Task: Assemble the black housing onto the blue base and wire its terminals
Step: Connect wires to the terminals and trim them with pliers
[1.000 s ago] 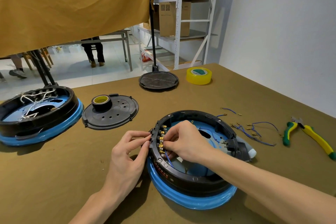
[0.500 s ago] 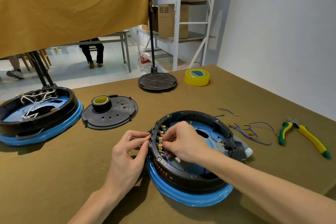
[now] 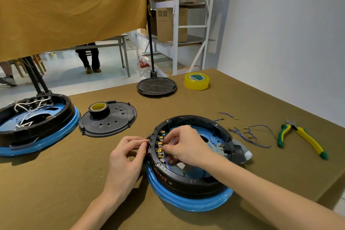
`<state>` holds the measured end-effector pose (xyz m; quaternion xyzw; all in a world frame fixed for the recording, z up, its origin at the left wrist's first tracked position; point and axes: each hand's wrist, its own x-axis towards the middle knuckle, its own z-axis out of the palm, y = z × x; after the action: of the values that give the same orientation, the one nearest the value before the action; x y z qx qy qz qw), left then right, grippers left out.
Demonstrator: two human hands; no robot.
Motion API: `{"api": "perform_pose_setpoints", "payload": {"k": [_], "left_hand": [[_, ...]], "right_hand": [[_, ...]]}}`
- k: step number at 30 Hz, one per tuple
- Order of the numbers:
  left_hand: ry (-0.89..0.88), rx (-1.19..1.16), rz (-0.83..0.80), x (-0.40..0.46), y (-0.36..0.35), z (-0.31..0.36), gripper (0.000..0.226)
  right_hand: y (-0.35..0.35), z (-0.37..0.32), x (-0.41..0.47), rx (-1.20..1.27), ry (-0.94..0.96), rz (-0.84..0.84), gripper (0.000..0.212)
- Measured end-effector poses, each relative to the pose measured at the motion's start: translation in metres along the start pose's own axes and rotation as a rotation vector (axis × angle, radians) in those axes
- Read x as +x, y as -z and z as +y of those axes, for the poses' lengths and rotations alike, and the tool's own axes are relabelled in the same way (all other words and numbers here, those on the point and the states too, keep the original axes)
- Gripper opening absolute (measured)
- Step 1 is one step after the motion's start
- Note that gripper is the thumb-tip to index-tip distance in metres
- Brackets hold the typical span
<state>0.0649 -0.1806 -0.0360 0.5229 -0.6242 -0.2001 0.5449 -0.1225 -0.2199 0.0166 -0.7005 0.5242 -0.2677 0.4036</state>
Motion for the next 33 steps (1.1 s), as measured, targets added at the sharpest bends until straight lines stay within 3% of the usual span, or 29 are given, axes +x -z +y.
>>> {"api": "perform_pose_setpoints", "payload": {"k": [5,13,17,20,33], "left_hand": [[-0.011,0.043,-0.007,-0.001,-0.001,-0.001,0.028],[-0.012,0.035,-0.064,-0.001,-0.001,-0.003,0.032],[-0.016,0.062,-0.114,0.0,-0.001,-0.005,0.033],[-0.014,0.039,-0.119,0.001,-0.001,-0.006,0.032],[0.008,0.014,-0.142,0.003,-0.001,-0.011,0.04]], "right_hand": [[0.008,0.005,0.004,-0.255,0.092,0.232,0.01],[0.002,-0.002,0.013,-0.47,0.12,0.043,0.021],[0.008,0.0,0.017,-0.332,0.015,-0.041,0.014],[0.006,0.003,0.015,-0.207,-0.027,-0.037,0.015],[0.009,0.005,0.018,-0.381,0.124,0.003,0.017]]}}
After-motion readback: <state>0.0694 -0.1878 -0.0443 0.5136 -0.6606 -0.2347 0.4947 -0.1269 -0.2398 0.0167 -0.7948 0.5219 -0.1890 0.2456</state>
